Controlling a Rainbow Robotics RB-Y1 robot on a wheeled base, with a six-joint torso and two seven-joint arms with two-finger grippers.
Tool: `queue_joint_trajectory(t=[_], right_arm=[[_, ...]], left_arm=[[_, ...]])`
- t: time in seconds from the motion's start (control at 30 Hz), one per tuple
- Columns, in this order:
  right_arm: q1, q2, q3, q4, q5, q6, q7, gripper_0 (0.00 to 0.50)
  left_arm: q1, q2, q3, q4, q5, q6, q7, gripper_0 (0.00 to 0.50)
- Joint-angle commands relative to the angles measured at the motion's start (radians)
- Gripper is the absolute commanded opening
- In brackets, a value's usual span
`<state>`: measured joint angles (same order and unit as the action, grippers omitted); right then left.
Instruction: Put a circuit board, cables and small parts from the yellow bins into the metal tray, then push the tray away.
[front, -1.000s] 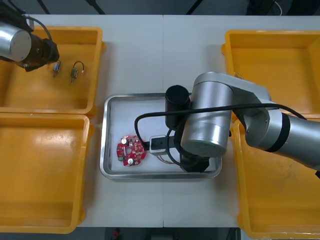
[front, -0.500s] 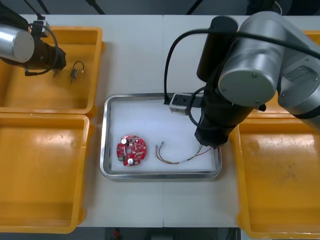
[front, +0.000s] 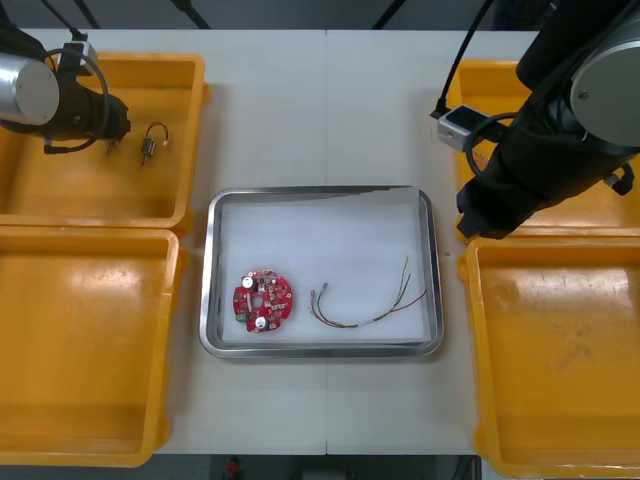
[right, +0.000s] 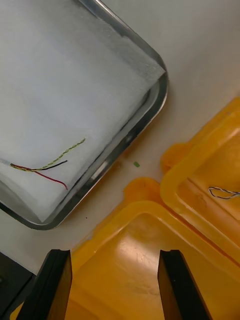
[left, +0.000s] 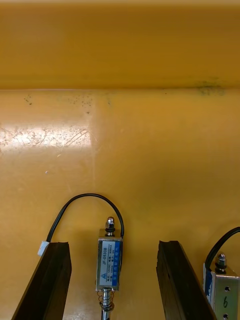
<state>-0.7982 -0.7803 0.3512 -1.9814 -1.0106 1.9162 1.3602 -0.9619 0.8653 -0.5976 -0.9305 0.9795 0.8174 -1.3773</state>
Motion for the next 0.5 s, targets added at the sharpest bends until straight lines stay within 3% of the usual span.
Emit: queue_joint_trajectory(t=[0.03, 0.27, 0.5], right_arm=[[0.028, -0.057, -0.081, -0.014, 0.012, 0.004, -0.105, 0.500], [0.027, -0.059, -0.181, 0.105, 0.000, 0.004, -0.135, 0.500], [0.010, -0.068, -0.198, 0.224, 0.033, 0.004, -0.127, 0.500]], left_arm=[[-0.052, -0.009, -0.014, 0.006, 0.011, -0.006, -0.034, 0.500], [-0.054, -0.012, -0.033, 0.024, 0.013, -0.006, -0.052, 0.500], [-0.052, -0.023, -0.047, 0.030, 0.028, -0.006, -0.052, 0.500]])
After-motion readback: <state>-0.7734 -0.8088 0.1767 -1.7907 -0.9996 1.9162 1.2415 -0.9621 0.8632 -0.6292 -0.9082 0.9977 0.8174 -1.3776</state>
